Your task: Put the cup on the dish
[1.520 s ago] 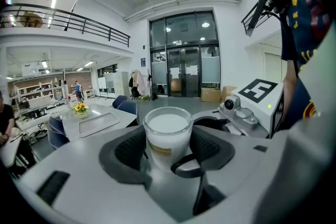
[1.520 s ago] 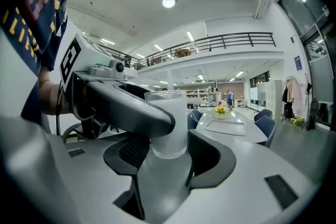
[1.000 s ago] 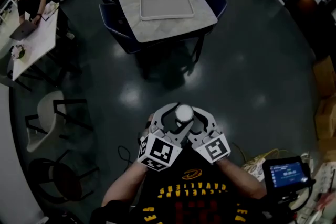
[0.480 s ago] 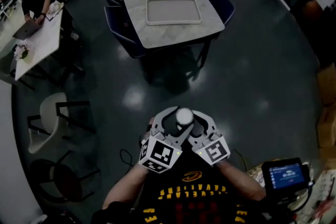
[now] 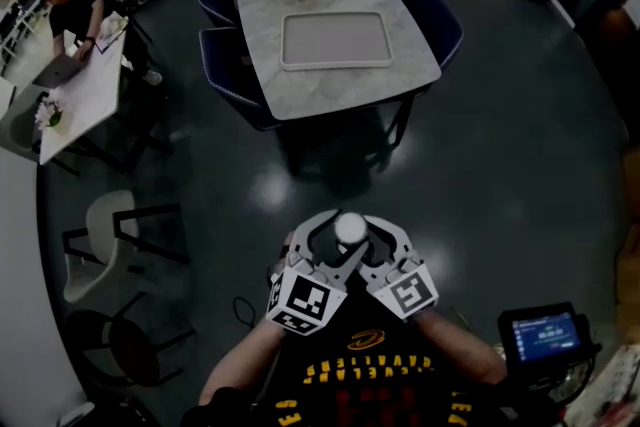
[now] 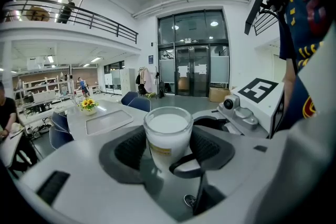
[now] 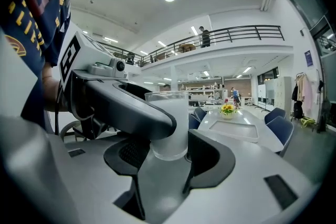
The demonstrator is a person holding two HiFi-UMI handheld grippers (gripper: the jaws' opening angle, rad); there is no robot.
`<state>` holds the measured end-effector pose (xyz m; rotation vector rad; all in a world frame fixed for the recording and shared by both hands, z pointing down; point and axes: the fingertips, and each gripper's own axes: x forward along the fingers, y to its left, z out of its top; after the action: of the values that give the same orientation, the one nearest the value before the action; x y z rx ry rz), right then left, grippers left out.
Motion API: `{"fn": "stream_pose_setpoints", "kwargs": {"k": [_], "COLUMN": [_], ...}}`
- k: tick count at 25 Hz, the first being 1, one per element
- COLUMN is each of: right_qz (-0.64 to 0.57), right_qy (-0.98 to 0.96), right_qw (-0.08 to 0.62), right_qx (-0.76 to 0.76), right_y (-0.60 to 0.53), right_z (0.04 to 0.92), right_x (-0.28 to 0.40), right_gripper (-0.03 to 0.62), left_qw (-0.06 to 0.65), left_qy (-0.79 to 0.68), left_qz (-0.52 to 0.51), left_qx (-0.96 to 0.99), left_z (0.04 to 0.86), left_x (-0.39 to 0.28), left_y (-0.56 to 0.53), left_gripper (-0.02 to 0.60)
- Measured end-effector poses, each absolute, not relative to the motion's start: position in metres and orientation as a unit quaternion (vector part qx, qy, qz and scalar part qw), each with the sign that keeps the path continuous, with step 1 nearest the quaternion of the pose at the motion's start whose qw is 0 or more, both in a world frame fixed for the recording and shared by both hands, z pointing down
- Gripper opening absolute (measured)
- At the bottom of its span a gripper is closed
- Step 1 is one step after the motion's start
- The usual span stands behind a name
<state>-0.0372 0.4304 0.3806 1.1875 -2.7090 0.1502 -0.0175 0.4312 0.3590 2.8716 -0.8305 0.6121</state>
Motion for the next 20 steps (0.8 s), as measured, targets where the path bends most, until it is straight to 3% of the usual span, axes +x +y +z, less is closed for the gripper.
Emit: {"fn": "stream_pose_setpoints", "kwargs": {"k": [20], "right_qz": [0.037], "right_qy": [-0.925], "right_qw": [0.084], "right_qx": [0.368], "right_y": [0.326], "right_z": [0.375], "right_x": [0.060], "right_gripper": [0.235], "left_qw": [0.047], "left_qy": [-0.313], "left_qz": [0.214], "left_qx": [0.924], "left_z": [0.353], "left_x": [0.080], "left_y": [0.325], "left_gripper": [0.261]}}
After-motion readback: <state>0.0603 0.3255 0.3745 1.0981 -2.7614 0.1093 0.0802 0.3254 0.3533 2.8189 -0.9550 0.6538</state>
